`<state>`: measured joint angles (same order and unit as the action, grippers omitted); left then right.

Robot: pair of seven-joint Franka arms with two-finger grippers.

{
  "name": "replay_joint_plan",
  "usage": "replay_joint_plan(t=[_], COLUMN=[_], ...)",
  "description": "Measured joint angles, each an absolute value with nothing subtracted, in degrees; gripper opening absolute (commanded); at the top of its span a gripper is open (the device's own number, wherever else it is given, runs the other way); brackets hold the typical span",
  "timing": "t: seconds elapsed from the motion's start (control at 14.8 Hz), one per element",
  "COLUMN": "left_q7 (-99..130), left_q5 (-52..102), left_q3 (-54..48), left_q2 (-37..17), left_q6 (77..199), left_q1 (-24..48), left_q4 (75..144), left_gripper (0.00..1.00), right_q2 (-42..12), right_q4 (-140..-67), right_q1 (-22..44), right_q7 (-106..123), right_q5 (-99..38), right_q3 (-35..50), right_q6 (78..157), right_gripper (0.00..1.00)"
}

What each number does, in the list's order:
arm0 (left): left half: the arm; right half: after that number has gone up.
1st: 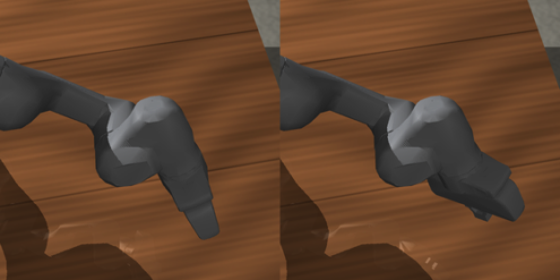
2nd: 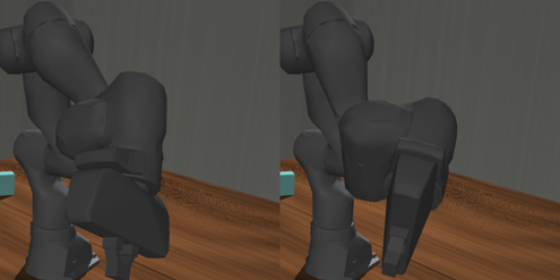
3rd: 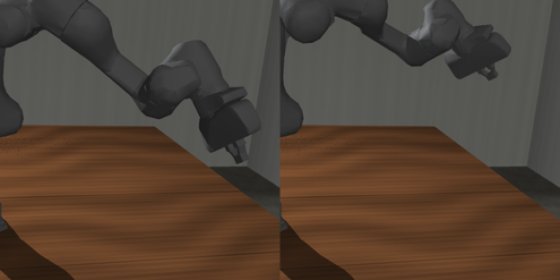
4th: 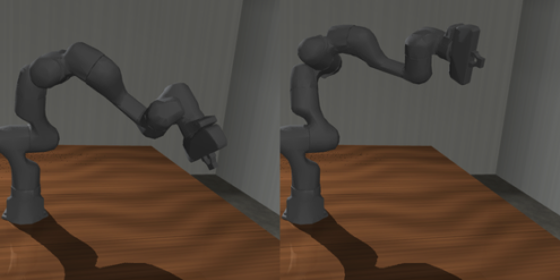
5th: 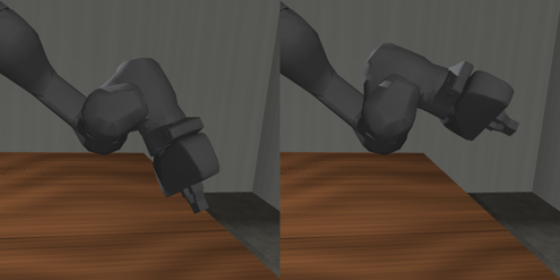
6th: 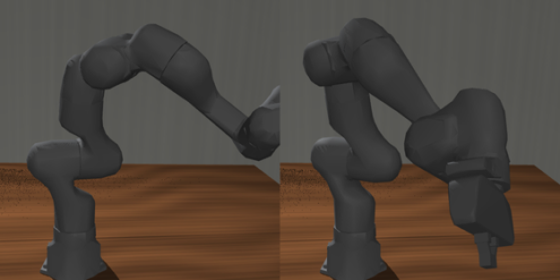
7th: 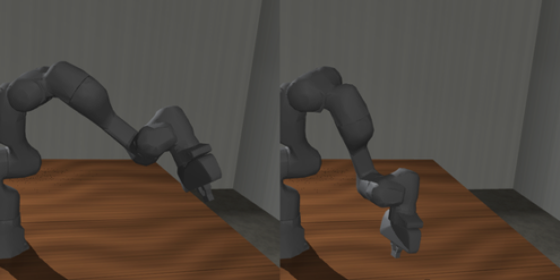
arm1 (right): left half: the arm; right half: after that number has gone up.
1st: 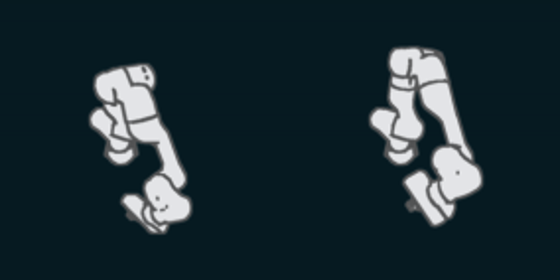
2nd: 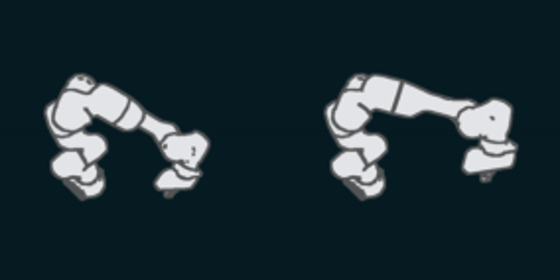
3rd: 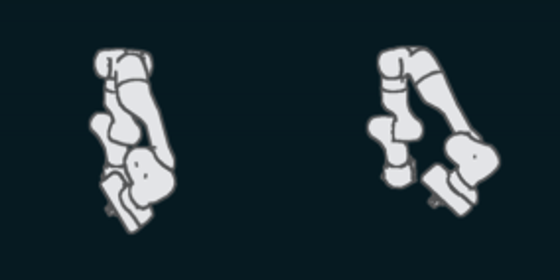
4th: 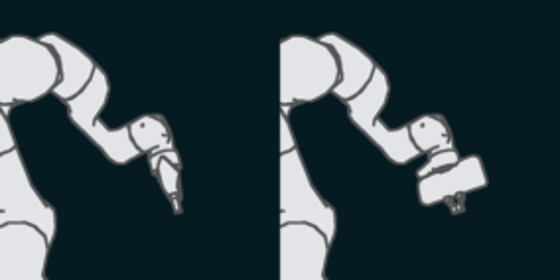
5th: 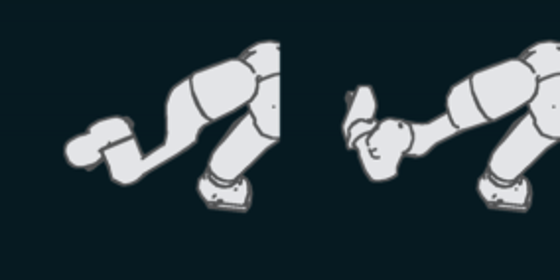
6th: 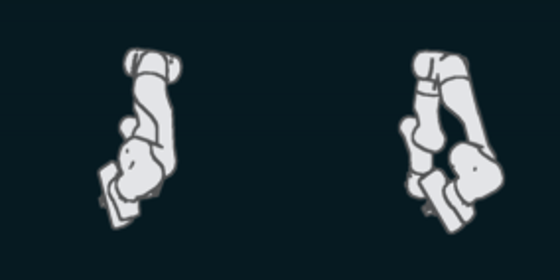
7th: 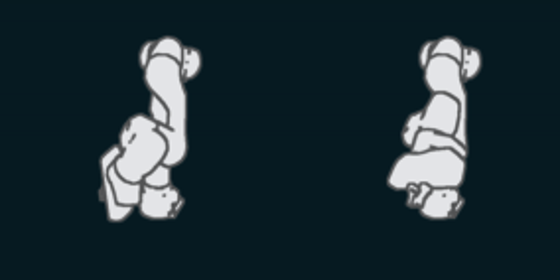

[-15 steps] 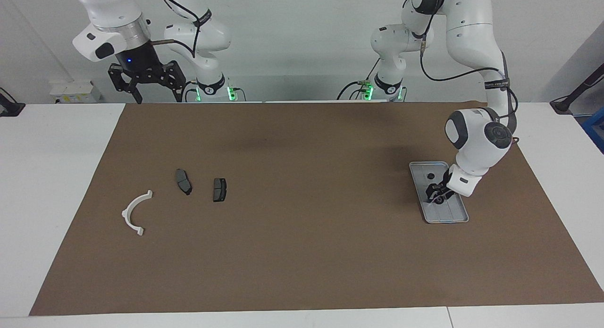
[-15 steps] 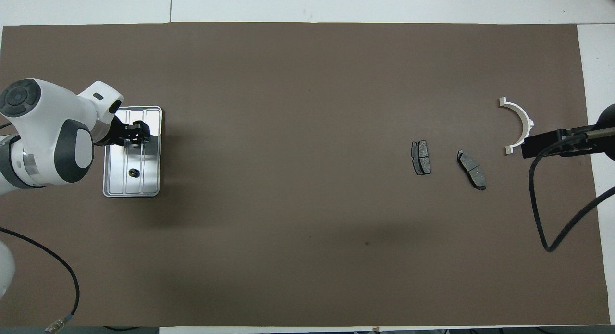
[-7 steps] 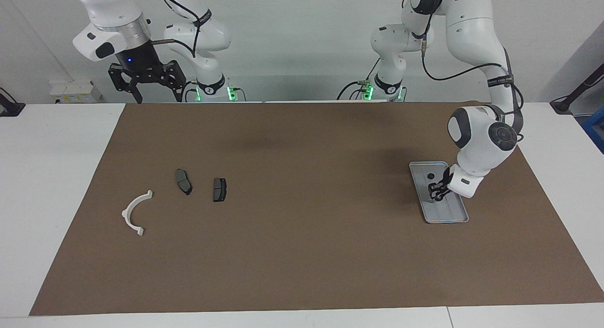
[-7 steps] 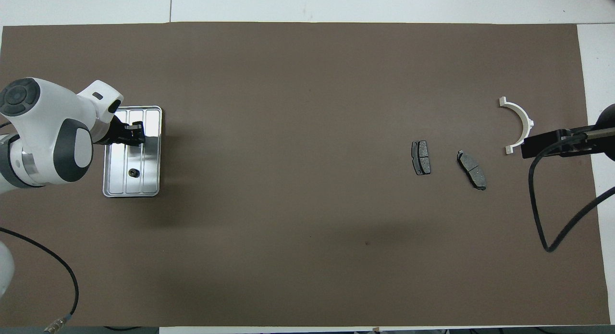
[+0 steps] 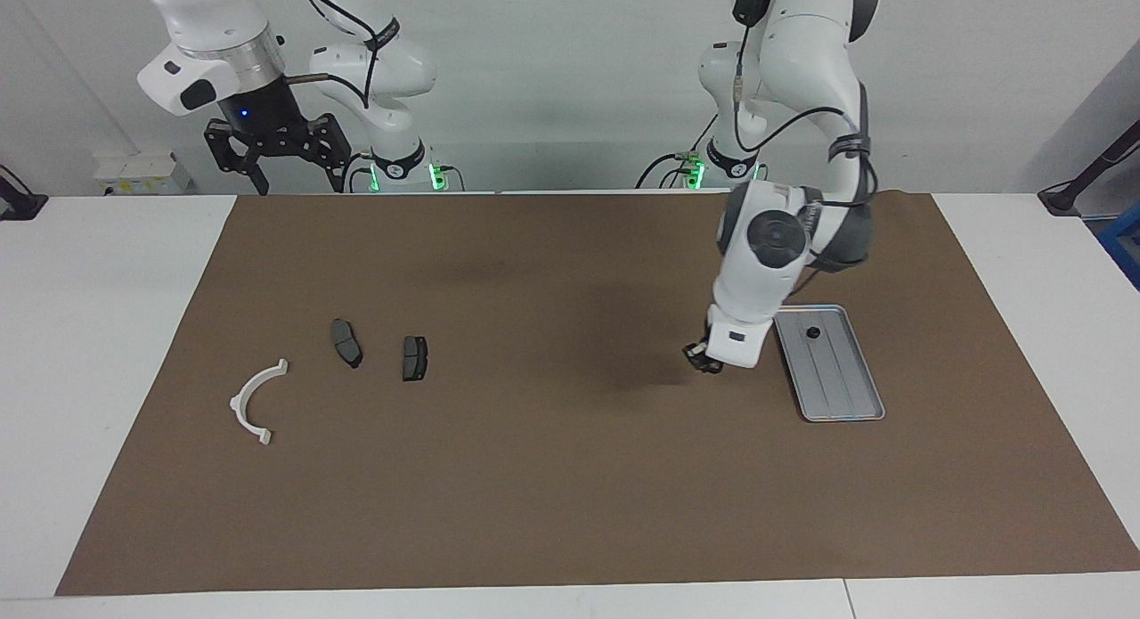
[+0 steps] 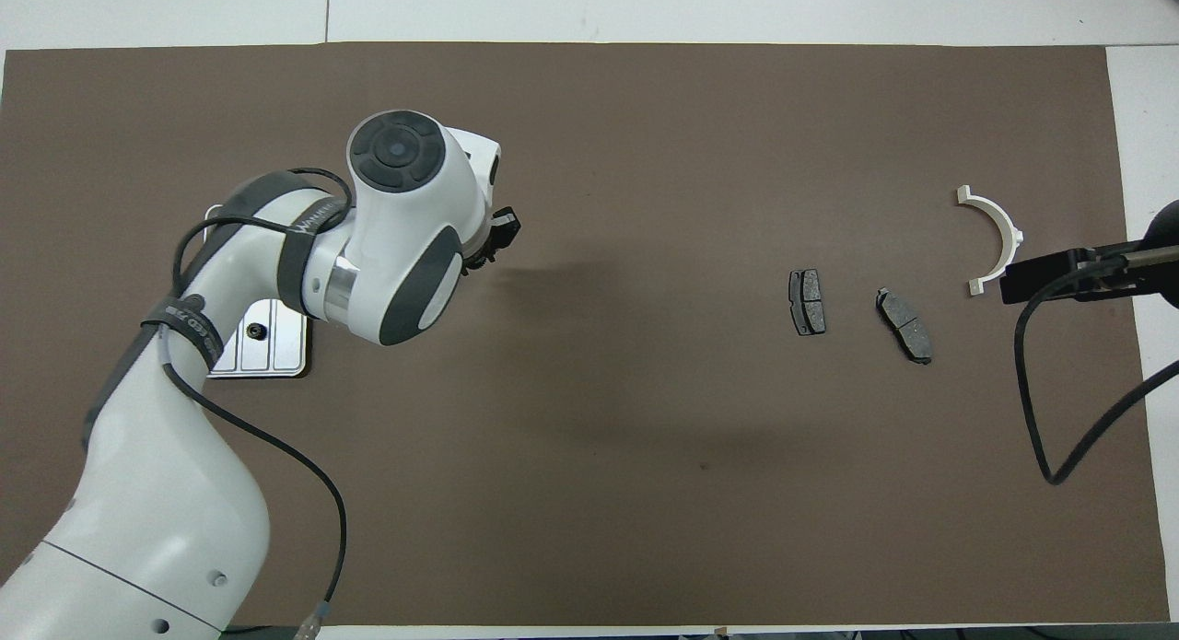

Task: Place bearing gear from tray to pile
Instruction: 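Carry the gear to the table center and open the left gripper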

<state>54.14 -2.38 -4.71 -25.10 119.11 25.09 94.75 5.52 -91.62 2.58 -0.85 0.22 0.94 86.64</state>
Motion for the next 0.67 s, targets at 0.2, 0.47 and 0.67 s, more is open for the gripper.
replay_joint_plan(t=[0.2,0.47,0.67], left_q7=[55.7,55.7,55.7], left_q5=[-2.4,-2.4,-2.4], left_q3=[-4.7,-4.6,-4.2], left_q2=[-25.9,-25.7,-25.0], left_q6=[123.2,128.7,128.0], left_q1=[27.5,28.1,28.0], left_q4=[98.0,103.7,103.8], left_gripper=[0.31,1.0,1.0], right_q2=[5.5,5.5,5.5], right_q4=[-91.6,-91.7,-91.7], right_q1=[2.6,2.6,2.6], right_q7=[-0.9,-0.9,-0.9], right_q5=[0.2,0.2,0.2], right_q3=[0.9,0.9,0.9], right_q6=[86.6,86.6,86.6], right_gripper=[1.0,1.0,1.0])
